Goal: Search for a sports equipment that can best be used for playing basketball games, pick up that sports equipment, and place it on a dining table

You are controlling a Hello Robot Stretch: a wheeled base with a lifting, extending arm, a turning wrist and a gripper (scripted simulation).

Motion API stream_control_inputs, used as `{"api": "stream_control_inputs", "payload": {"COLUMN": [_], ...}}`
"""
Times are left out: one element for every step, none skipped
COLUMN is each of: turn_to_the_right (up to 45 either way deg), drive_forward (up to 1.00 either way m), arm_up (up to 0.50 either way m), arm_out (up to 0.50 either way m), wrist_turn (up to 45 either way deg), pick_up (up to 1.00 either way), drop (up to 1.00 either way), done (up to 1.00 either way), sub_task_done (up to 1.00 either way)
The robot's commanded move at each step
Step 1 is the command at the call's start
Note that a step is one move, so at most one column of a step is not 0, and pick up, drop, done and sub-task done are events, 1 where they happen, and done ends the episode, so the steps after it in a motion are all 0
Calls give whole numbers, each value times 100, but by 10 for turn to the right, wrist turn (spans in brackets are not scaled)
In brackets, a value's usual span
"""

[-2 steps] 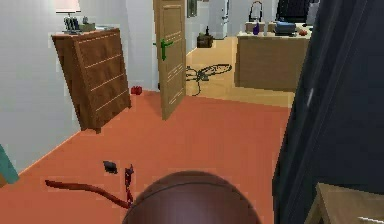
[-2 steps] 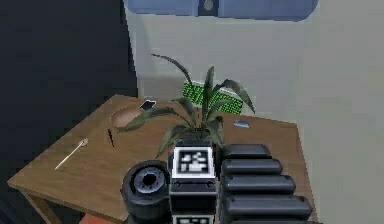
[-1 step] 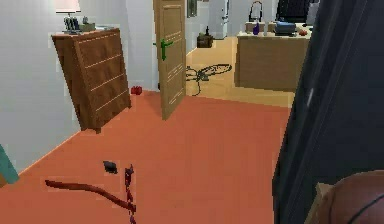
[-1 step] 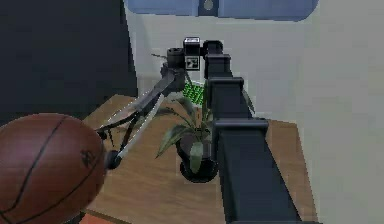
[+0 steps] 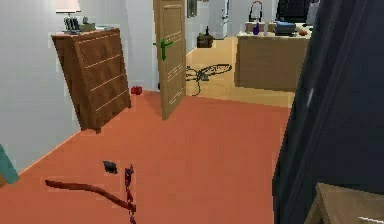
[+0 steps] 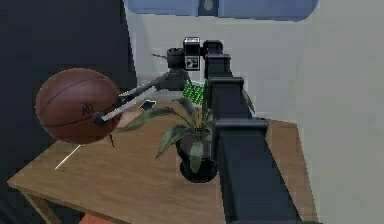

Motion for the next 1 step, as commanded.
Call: {"api": "stream_control_inputs", "payload": {"turn_to_the_right": [0], "drive_forward": [0], "arm_up": [0], "arm_out": [0], "wrist_turn": [450], "pick_up": [0], "drop": [0], "done": [0], "sub_task_done": [0]}}
